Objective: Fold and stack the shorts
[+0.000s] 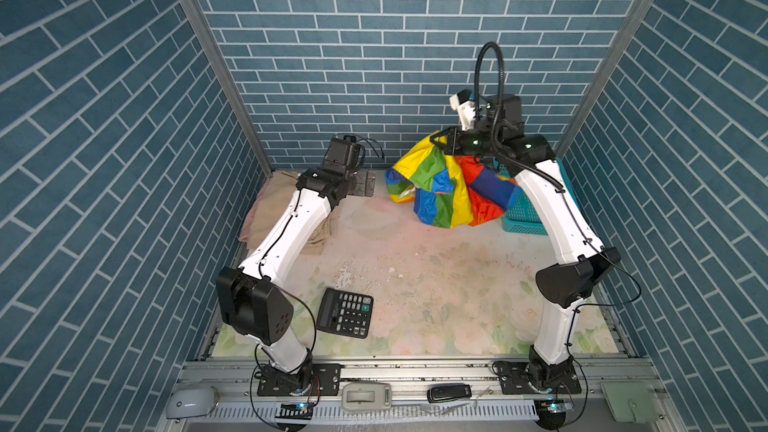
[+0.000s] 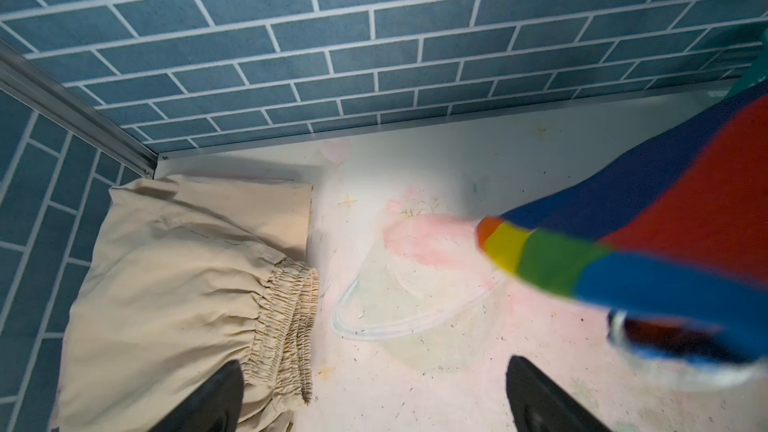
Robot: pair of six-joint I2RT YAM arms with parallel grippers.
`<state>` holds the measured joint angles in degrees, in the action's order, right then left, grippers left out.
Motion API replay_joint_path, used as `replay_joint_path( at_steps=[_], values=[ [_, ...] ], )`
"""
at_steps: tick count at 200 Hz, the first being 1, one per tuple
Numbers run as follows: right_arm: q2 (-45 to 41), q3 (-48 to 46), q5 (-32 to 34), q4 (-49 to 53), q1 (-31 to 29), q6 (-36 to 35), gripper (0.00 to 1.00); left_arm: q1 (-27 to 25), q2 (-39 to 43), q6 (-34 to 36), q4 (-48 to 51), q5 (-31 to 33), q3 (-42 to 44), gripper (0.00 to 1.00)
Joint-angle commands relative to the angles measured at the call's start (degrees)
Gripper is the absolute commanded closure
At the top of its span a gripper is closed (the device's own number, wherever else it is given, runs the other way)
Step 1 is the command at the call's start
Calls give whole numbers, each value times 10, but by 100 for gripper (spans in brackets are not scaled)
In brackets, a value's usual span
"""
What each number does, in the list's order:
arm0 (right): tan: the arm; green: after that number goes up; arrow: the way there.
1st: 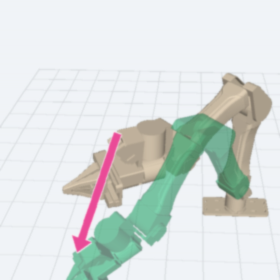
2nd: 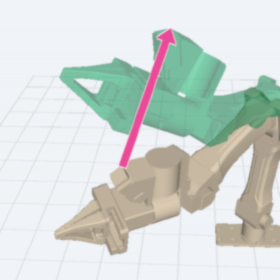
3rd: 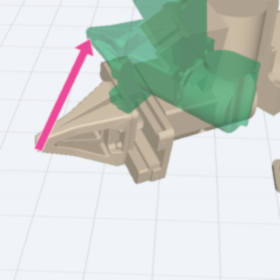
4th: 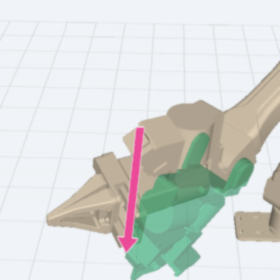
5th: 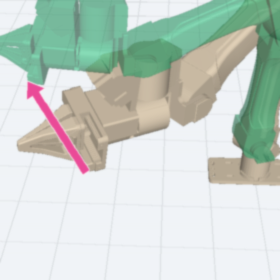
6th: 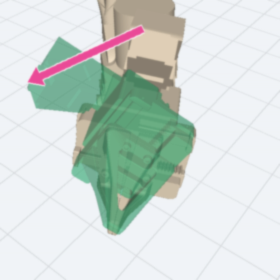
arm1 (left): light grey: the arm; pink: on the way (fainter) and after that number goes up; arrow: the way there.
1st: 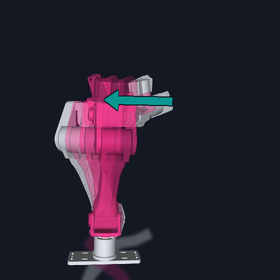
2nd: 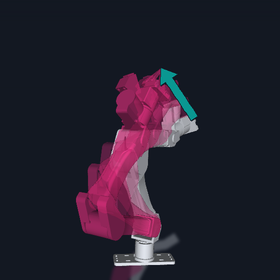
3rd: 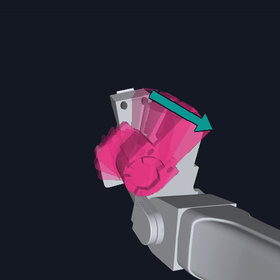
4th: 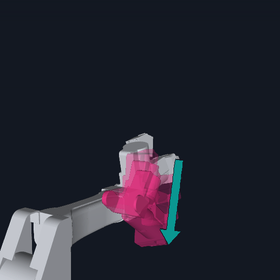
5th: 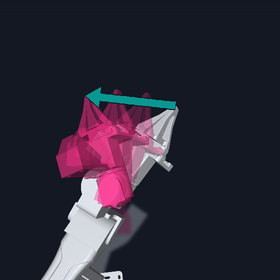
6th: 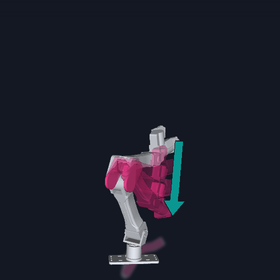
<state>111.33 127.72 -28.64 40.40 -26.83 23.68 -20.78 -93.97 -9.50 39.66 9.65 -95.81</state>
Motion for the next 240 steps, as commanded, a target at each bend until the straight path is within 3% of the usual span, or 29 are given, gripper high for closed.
replay_joint_path(
  at_steps=[1,12,55,98,150,168,202,213,229,240],
  values=[
    [34,-143,-28,-2,-8,26,74,-5,12,-18,-12,-22,33,0],
    [25,-202,-38,-18,-9,29,55,-3,14,-21,-12,-24,49,0],
    [-77,-324,38,-2,9,-17,2,4,-1,-29,1,-58,80,0],
    [-158,-498,79,-45,40,-3,1,4,6,-98,-40,-187,170,0],
    [-119,-555,49,-146,-19,44,1,3,7,-131,-67,-226,222,0],
    [-82,-568,50,-191,-35,80,5,3,18,-133,-66,-222,229,1],
    [14,-536,60,-258,-66,127,25,4,34,-138,-69,-225,252,0],
    [43,-499,66,-247,-78,128,38,6,41,-140,-66,-226,260,0],
    [63,-423,60,-218,-97,127,66,12,57,-141,-63,-228,271,0],
    [63,-363,60,-184,-111,120,77,23,72,-139,-57,-230,279,1]
  ],
)
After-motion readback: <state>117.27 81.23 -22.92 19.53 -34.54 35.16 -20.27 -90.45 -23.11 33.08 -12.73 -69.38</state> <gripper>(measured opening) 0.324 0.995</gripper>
